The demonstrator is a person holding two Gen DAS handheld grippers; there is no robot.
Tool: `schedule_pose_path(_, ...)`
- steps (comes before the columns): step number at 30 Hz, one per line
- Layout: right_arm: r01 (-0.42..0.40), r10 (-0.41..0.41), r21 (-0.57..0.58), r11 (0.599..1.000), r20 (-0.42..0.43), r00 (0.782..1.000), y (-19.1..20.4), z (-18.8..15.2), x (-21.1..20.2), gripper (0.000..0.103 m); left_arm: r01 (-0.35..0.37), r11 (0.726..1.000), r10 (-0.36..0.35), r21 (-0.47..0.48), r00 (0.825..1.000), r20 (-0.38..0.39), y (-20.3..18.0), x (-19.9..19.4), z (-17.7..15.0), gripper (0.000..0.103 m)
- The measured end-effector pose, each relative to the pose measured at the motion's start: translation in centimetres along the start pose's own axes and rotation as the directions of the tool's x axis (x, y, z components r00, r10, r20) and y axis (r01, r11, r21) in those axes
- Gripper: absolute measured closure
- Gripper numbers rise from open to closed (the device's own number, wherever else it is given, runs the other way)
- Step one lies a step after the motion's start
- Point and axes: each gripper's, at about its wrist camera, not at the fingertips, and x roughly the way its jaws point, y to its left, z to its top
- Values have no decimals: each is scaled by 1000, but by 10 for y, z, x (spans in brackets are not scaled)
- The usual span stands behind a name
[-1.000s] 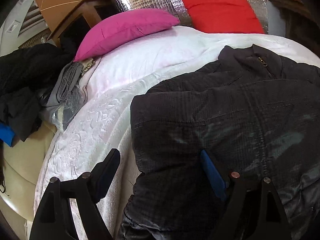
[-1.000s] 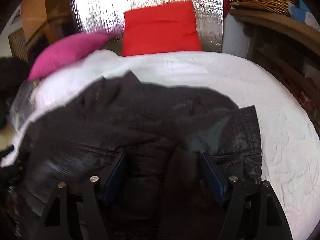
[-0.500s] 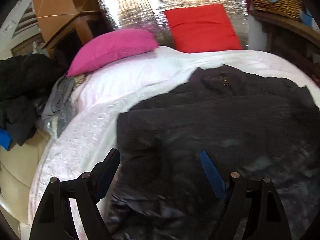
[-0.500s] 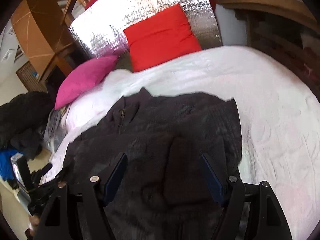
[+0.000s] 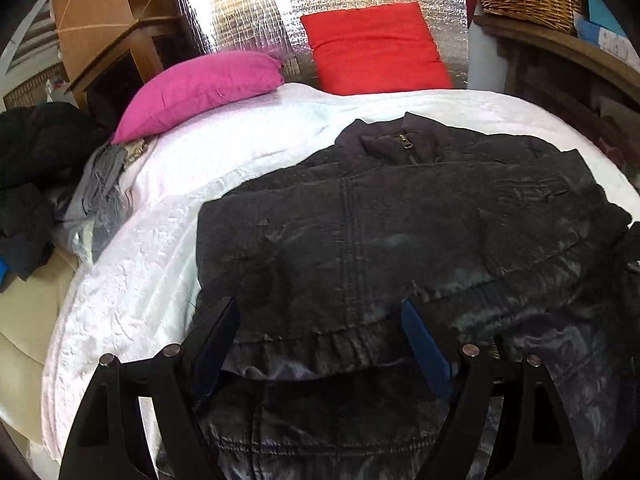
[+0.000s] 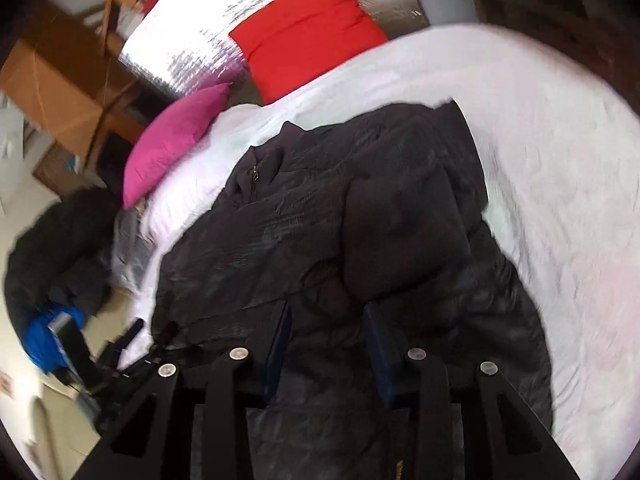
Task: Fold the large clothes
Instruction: 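Grasp the jacket hem with both grippers and fold it toward the collar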
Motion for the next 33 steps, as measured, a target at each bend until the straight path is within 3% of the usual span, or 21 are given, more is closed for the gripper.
schedule_pose_path(7,-31,32,107,994,-3,999,-15,2,4,53,62,989,-75,-136,992,-96,25,8,-9,20)
schedule_pose_path(12,-65,68,172,983,-13,998,-21,5,17,52,126,960,-163,-250,978,-133,50,12,-13,20)
schedule_pose_path(18,-110,115,271,956,-1,993,-29,8,38,52,174,877,-268,-449,951,-155,102,27,-20,20)
schedule_pose_path(21,-135,138,314,940,11,990,-35,9,44,52,218,813,-354,-539,921,-162,120,28,-29,20)
schedule_pose_path(25,-158,164,298,941,5,986,-30,7,32,52,261,789,-412,-556,896,-164,119,22,-34,20)
schedule_pose_path(28,-189,213,276,942,-57,976,-20,-2,25,49,314,722,-512,-616,842,-171,118,28,-43,20)
schedule_pose_path(30,-189,223,284,940,-93,970,-19,-9,25,44,314,687,-542,-655,822,-174,117,33,-49,20)
schedule_pose_path(33,-158,205,329,931,-113,972,-22,-19,33,39,314,663,-553,-679,818,-161,112,38,-48,20)
